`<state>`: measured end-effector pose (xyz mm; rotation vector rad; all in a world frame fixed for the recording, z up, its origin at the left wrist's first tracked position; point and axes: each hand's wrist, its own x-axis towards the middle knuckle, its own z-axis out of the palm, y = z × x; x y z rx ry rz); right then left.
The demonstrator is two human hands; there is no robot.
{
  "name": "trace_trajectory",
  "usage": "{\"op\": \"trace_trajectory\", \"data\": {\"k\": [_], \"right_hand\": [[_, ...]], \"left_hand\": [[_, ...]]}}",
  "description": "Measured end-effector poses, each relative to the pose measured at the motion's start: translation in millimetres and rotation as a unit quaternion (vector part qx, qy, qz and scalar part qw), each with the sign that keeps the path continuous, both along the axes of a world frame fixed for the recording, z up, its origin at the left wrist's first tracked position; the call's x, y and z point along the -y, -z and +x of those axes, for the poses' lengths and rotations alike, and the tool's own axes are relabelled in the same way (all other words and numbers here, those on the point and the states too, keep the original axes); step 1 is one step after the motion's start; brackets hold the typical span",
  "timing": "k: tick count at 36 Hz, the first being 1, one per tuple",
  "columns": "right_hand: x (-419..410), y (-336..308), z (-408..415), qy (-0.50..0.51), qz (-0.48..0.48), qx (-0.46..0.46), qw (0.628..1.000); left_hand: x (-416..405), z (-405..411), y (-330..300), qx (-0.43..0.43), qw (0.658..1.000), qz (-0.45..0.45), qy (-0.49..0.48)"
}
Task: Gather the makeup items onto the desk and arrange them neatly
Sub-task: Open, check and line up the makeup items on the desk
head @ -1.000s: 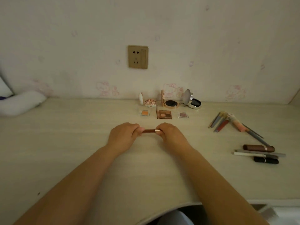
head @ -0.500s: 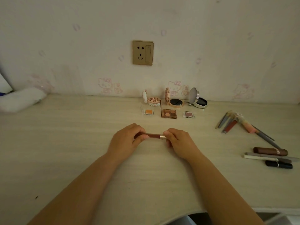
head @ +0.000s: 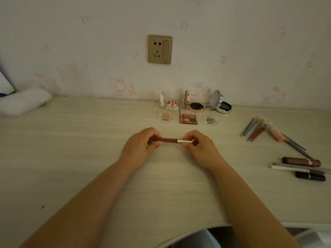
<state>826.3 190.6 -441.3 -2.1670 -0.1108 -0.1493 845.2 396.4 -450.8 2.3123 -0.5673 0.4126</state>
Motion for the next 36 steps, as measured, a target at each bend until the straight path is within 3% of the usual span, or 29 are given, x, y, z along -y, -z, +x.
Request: {"op": "trace_trajectory", "data": {"k": [5, 9, 19, 25, 32, 36], "right_hand": [[-3.2, -2.2, -1.9, -0.025, -0.045, -0.012, 0.999], [-0.5, -1.5, -1.3, -0.013, -0.041, 0.0, 0.999], [-0.4, 0.3, -1.6, -0.002, 0.032, 0.014, 0.999], [-1.3, 0.3, -0.1, -0.018, -0.02, 0.001, 1.0], [0.7, 0.5, -0.6, 0.0, 0.024, 0.016, 1.0], [-0.8, 0.6, -0.1, -0.011, -0.003, 0.014, 1.0]], "left_hand": [[-1.2, -3.8, -2.5, 0.01, 0.998, -0.057, -0.008], [0.6, -3.8, -2.0, -0.041, 0.997, -0.071, -0.004], [-0.1, -2.0, -1.1, -0.043, 0.998, -0.038, 0.008], [-1.4, -0.8, 0.2, -0.036, 0.999, -0.029, 0.008], [-3.1, 4.1, 5.1, -0.031, 0.999, -0.02, -0.014], [-3.1, 2.8, 3.9, -0.037, 0.999, -0.024, -0.013]]}}
